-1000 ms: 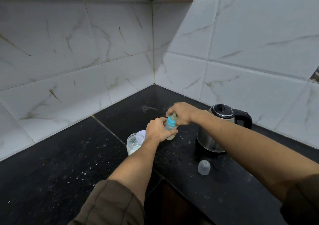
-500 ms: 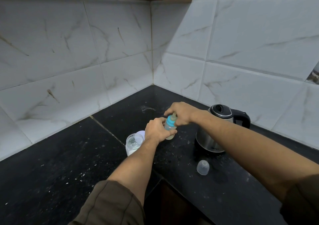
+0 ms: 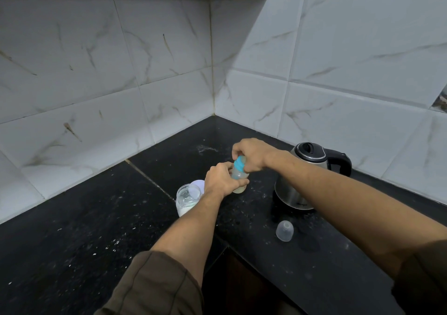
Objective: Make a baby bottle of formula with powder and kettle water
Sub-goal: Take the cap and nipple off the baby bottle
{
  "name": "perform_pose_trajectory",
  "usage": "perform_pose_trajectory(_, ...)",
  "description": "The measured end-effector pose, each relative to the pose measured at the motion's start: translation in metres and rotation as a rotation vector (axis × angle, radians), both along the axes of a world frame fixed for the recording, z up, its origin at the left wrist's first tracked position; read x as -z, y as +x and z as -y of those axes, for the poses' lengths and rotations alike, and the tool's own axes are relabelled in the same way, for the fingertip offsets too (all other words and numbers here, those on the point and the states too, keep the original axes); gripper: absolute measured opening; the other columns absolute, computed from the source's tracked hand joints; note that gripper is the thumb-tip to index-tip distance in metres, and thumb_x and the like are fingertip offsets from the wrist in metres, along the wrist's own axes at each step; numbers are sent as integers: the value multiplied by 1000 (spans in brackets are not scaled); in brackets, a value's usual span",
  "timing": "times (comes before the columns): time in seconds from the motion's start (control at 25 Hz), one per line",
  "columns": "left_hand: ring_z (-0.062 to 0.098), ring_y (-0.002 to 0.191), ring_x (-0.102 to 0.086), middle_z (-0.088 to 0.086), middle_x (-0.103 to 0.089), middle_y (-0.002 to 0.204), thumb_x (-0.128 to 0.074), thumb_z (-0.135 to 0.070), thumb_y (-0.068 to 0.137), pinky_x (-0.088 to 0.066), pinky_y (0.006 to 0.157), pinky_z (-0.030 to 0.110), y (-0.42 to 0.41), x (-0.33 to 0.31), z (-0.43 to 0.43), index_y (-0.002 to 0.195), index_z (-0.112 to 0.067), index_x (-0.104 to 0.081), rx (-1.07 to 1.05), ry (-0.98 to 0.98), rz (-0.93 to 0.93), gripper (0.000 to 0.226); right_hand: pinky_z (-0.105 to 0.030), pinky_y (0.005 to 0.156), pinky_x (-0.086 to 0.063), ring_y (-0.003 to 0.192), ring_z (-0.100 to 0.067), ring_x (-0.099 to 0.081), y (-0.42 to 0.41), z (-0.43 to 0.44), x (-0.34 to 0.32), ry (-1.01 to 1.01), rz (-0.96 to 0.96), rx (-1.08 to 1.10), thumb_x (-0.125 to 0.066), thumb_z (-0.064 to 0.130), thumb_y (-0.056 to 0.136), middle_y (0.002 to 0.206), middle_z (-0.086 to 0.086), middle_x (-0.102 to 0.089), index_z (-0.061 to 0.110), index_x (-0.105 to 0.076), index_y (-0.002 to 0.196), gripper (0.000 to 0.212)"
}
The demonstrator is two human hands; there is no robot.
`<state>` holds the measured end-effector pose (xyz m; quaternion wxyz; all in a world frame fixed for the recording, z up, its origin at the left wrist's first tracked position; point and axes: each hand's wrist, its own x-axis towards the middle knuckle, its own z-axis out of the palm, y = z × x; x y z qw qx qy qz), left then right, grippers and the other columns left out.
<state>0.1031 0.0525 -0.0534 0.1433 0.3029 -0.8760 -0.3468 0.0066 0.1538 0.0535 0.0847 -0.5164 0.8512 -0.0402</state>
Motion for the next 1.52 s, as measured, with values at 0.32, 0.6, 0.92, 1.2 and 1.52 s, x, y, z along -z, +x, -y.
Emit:
perform_pose_trajectory(0.32, 19, 105, -69, -3, -77, 109, -91, -48, 70, -56, 93, 39, 5, 19, 0, 122, -26, -72, -135, 87, -38, 59, -33, 83, -51, 103, -24, -63, -16, -39, 28, -21, -19, 213, -83, 32, 72, 113, -1, -67, 23, -64, 112, 46)
perform_pose_trajectory(0.6, 17, 101, -70, -9, -76, 101, -88, -55, 66, -58, 90, 42, 5, 39, -14, 115, -31, -72, -118, 122, -27, 56, -36, 81, -59, 96, -21, -64, 6, -63, 95, 443, 113, -14, -89, 31, 71, 112, -1, -66, 25, -66, 112, 48)
perform_pose_trajectory(0.92, 17, 105, -70, -8, -76, 107, -90, -52, 69, -56, 96, 44, 7, 59, -22, 115, -29, -71, -101, 147, 6, 55, -35, 81, -55, 103, -23, -61, 19, -69, 141, 605, 87, -230, -86, 28, 78, 118, -5, -62, 21, -63, 119, 48)
perform_pose_trajectory(1.2, 15, 109, -69, -8, -76, 110, -92, -50, 68, -55, 99, 44, 3, 74, -25, 117, -26, -71, -98, 193, -2, 59, -40, 87, -57, 103, -19, -60, 8, -67, 137, 571, 78, -227, -88, 46, 74, 118, 1, -63, 25, -60, 125, 62)
perform_pose_trajectory(1.52, 20, 142, -52, 0, -58, 150, -96, -52, 63, -42, 118, 42, 2, 72, -13, 154, -18, -48, -47, 272, 47, 109, -36, 86, -57, 95, -16, -64, -7, -60, 107, 522, 154, -210, -87, 62, 67, 107, 4, -68, 26, -65, 115, 64)
